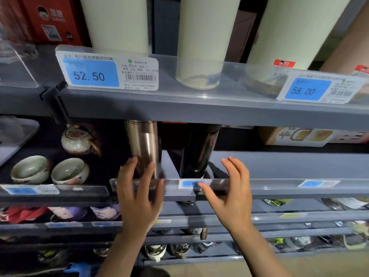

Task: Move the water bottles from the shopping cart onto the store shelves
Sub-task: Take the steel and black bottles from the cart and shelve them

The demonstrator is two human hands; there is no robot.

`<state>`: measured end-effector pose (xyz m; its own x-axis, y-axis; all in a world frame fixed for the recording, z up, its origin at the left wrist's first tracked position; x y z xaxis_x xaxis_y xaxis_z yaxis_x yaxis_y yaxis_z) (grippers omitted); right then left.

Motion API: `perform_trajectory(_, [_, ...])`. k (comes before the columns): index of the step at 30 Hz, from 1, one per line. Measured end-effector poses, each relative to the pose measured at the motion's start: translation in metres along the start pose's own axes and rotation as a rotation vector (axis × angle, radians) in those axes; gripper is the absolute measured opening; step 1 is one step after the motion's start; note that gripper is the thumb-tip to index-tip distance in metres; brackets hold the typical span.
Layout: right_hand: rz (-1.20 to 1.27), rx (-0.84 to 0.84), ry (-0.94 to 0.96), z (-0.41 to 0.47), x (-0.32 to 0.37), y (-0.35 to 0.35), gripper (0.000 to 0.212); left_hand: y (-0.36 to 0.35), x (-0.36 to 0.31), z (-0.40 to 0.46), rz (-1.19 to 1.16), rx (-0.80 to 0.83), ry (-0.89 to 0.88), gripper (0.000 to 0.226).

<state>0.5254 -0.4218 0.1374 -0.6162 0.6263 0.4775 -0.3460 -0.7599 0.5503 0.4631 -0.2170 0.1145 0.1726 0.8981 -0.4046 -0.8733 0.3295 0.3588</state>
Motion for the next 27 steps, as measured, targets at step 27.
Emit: perform_trajectory(27, [0.361, 0.269, -0.151, -0.194, 0.003, 0.128, 0.018, 0.161, -0.157, -0.167, 0.354, 0.336, 0.03, 0.018])
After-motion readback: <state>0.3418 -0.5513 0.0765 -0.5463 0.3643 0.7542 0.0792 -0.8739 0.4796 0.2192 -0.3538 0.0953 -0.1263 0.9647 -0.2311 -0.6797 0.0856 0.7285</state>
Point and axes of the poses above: each hand's wrist, its own z-axis towards the middle knuckle, its own y-axis out of the back of the hand, x = y × z, the point moved 5 cm from there along z, towards the middle knuckle, and after that the axes turned 4 degrees about y, right-handed, at the moved point
